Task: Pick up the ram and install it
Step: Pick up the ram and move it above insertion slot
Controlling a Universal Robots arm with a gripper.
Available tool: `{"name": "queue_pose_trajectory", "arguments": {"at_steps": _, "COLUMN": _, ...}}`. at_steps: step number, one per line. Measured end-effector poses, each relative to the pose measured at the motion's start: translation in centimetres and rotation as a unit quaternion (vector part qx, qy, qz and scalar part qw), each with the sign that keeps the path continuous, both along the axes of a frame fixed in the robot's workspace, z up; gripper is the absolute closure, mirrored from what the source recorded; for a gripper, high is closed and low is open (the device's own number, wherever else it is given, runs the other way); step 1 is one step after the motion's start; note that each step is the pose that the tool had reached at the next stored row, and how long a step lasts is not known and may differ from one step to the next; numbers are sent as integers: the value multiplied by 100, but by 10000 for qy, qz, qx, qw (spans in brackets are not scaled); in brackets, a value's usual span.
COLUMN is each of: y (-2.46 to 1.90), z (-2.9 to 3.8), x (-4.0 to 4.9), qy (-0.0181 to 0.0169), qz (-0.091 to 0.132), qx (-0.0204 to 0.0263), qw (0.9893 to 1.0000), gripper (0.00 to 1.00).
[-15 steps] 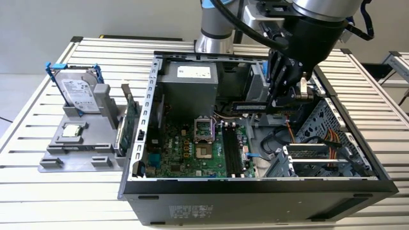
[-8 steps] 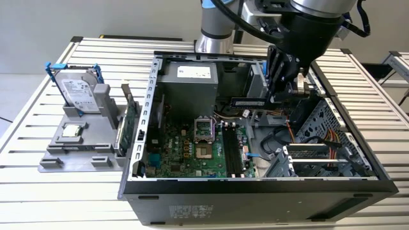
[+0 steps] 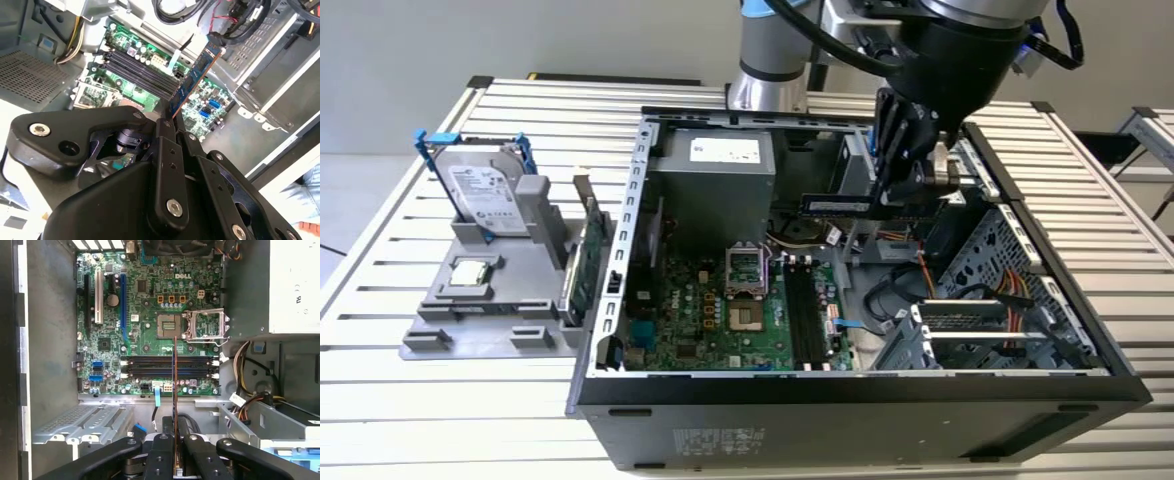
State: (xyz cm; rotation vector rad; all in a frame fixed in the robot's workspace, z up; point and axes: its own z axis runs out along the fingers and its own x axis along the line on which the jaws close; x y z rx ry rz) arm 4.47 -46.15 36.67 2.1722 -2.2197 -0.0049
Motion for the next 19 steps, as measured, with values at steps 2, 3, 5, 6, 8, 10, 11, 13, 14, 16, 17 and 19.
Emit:
{"name": "queue_pose_trajectory", "arguments": {"at_steps": 2, "y": 28, "z": 0, "x": 0, "qy": 0, "qz": -14, "qx": 0, "qw": 10000, "gripper": 100}}
{"name": "queue_pose_trajectory", "arguments": {"at_steps": 3, "y": 44, "z": 0, "x": 0, "qy": 0, "qz": -22, "qx": 0, "qw": 10000, "gripper": 100}}
{"name": "queue_pose_trajectory", "arguments": {"at_steps": 5, "y": 76, "z": 0, "x": 0, "qy": 0, "qz": -35, "qx": 0, "qw": 10000, "gripper": 100}}
{"name": "queue_pose_trajectory", "arguments": {"at_steps": 6, "y": 92, "z": 0, "x": 0, "qy": 0, "qz": -40, "qx": 0, "qw": 10000, "gripper": 100}}
{"name": "queue_pose_trajectory", "arguments": {"at_steps": 8, "y": 125, "z": 0, "x": 0, "qy": 0, "qz": -52, "qx": 0, "qw": 10000, "gripper": 100}}
{"name": "queue_pose_trajectory", "arguments": {"at_steps": 10, "y": 160, "z": 0, "x": 0, "qy": 0, "qz": -63, "qx": 0, "qw": 10000, "gripper": 100}}
{"name": "queue_pose_trajectory", "arguments": {"at_steps": 11, "y": 176, "z": 0, "x": 0, "qy": 0, "qz": -69, "qx": 0, "qw": 10000, "gripper": 100}}
{"name": "queue_pose_trajectory", "arguments": {"at_steps": 13, "y": 210, "z": 0, "x": 0, "qy": 0, "qz": -78, "qx": 0, "qw": 10000, "gripper": 100}}
{"name": "queue_pose_trajectory", "arguments": {"at_steps": 14, "y": 226, "z": 0, "x": 0, "qy": 0, "qz": -83, "qx": 0, "qw": 10000, "gripper": 100}}
{"name": "queue_pose_trajectory", "arguments": {"at_steps": 16, "y": 260, "z": 0, "x": 0, "qy": 0, "qz": -92, "qx": 0, "qw": 10000, "gripper": 100}}
{"name": "queue_pose_trajectory", "arguments": {"at_steps": 17, "y": 277, "z": 0, "x": 0, "qy": 0, "qz": -97, "qx": 0, "qw": 10000, "gripper": 100}}
{"name": "queue_pose_trajectory", "arguments": {"at_steps": 19, "y": 310, "z": 0, "x": 0, "qy": 0, "qz": -107, "qx": 0, "qw": 9999, "gripper": 100}}
